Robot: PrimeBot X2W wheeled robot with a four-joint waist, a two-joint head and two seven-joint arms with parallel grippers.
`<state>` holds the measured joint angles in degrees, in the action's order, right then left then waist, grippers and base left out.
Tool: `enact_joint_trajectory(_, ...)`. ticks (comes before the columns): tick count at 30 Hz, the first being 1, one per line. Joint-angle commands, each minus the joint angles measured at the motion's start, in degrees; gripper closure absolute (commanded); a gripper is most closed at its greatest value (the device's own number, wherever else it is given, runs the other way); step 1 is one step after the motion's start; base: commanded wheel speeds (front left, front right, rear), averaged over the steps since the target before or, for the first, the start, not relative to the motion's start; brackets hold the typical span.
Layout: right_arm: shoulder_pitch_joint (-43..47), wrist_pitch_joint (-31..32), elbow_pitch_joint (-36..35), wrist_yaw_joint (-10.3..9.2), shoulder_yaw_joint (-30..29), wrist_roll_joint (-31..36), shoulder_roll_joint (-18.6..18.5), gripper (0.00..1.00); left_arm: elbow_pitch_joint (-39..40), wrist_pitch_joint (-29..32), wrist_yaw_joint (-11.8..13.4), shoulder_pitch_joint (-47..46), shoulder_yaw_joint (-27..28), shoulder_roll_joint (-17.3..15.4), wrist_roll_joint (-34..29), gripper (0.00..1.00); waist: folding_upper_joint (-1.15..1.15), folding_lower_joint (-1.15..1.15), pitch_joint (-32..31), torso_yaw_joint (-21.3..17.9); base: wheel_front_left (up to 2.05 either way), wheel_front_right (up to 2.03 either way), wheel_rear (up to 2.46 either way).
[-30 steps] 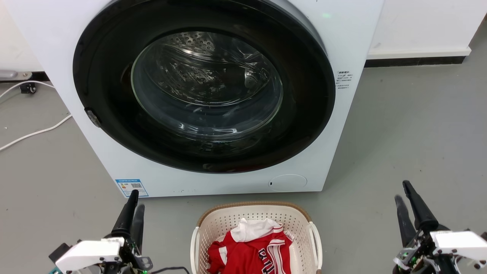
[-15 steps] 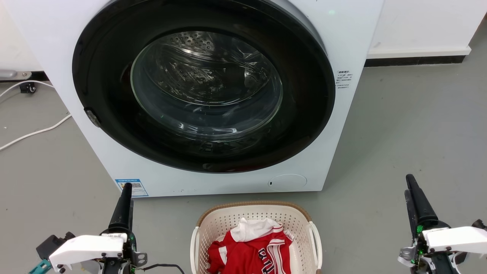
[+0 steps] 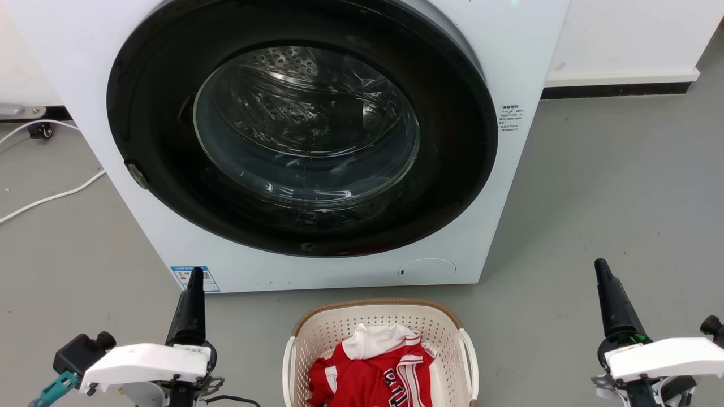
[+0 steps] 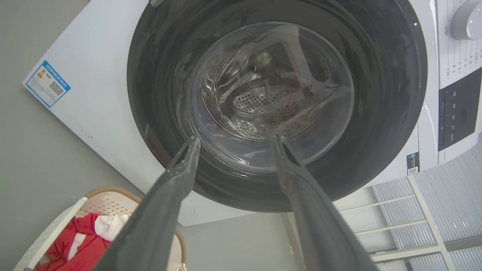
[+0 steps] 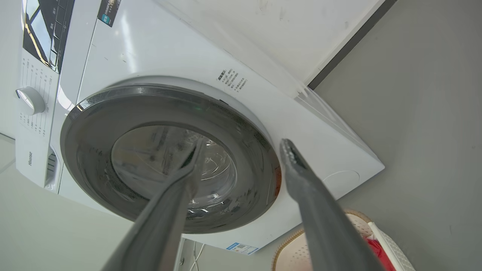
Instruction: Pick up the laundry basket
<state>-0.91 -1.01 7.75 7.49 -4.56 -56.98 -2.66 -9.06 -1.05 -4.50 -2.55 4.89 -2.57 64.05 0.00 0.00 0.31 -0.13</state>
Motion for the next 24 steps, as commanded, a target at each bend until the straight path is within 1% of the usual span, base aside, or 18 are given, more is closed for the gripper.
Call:
enact_joint_trajectory(1,-0.32,-0.59,-1.60,0.00,0.32,2.69,-0.18,0.00,1.45,-0.62,0.11,-0.24,-0.30,-0.23,-2.43,0.00,0.00,0.00,0.00,0.00,0.00,0.00,0.00)
enact_joint_trajectory(12,1.30,-2.88,-3.63,0.00,1.18,13.35,-0.20,0.00,2.80,-2.88,0.83,0.87,-1.43,-0.26,-12.87,0.00,0.00,0.00,0.02,-0.06,0.00,0.00,0.00)
enact_joint_trajectory(24,2.71,-5.10,-4.67,0.00,1.63,22.98,-0.23,0.00,3.33,-5.07,1.26,1.96,-2.32,-0.29,-23.00,0.00,0.00,0.00,0.06,-0.01,0.00,0.00,0.00)
